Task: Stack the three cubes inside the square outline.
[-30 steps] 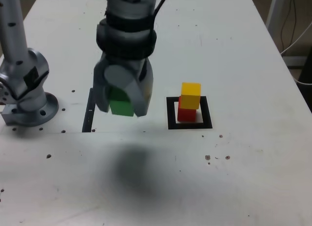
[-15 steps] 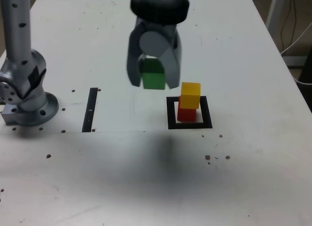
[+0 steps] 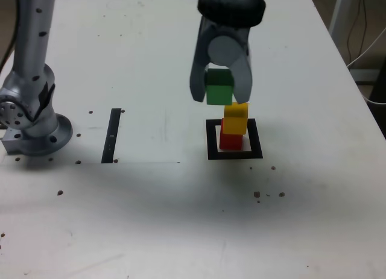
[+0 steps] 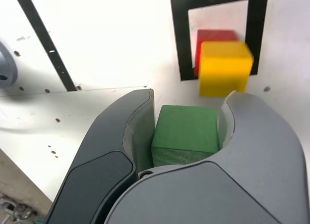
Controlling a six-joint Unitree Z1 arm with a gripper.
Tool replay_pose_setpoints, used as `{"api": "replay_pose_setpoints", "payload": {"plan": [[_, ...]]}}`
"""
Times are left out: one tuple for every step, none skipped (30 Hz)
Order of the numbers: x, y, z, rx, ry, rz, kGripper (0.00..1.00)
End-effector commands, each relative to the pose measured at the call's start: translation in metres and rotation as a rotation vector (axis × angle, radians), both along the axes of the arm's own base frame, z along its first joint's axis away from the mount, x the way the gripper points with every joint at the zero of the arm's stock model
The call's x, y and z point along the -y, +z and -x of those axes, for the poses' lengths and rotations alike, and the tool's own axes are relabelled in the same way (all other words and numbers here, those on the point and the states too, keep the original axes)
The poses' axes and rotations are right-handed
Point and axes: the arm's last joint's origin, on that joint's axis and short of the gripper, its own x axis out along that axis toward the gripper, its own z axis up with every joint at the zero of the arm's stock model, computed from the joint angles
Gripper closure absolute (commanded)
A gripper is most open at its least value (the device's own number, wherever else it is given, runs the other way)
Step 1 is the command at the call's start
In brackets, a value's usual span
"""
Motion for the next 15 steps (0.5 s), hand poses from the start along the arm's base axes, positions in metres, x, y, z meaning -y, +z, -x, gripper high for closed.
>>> {"api": "replay_pose_setpoints", "payload": {"plan": [[-0.004,-0.003,-0.006,-0.007,0.007,-0.001,0.65],[-0.005,-0.004,-0.008,-0.007,0.01,0.0,0.65],[-0.007,-0.005,-0.01,-0.007,0.013,0.0,0.65],[-0.008,-0.006,-0.012,-0.007,0.016,0.001,0.65],[-0.009,-0.007,-0.015,-0.007,0.018,0.002,0.65],[-0.01,-0.008,-0.017,-0.007,0.02,0.002,0.65],[-0.011,-0.01,-0.018,-0.007,0.021,0.003,0.65],[-0.012,-0.011,-0.02,-0.008,0.022,0.003,0.65],[-0.013,-0.012,-0.022,-0.009,0.023,0.003,0.65],[-0.014,-0.014,-0.023,-0.011,0.024,0.003,0.65],[-0.015,-0.015,-0.024,-0.013,0.025,0.003,0.65],[-0.016,-0.016,-0.026,-0.015,0.027,0.003,0.65],[-0.017,-0.018,-0.027,-0.018,0.028,0.003,0.65],[-0.018,-0.019,-0.027,-0.02,0.028,0.003,0.65],[-0.018,-0.02,-0.028,-0.023,0.029,0.004,0.65]]}}
